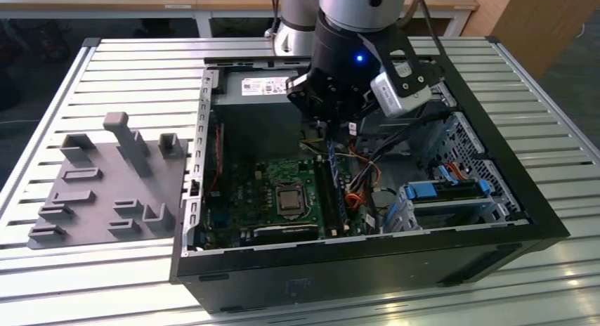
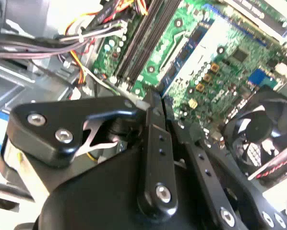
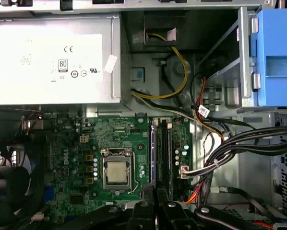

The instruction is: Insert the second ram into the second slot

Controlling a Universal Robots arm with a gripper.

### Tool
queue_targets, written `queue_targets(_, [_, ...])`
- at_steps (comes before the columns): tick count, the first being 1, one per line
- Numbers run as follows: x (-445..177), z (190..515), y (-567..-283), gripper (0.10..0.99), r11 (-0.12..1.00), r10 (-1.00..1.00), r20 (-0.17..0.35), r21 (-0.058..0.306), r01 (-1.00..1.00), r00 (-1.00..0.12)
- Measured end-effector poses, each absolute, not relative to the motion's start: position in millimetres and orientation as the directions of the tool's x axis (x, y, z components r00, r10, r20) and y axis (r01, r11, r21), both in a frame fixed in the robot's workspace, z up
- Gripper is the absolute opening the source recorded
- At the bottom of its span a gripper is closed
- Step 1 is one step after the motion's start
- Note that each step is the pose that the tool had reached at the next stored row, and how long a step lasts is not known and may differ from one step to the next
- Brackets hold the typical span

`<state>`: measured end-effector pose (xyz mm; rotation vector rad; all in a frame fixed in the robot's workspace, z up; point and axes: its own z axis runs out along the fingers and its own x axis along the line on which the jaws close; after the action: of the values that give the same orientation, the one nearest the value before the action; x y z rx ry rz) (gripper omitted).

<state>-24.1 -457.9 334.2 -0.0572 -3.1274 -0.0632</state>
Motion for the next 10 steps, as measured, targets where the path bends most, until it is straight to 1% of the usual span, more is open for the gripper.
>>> queue_targets(10, [-24.1,325.7,-457.9,0.137,0.999,0.036,0.014,0.04,0.037,-0.999])
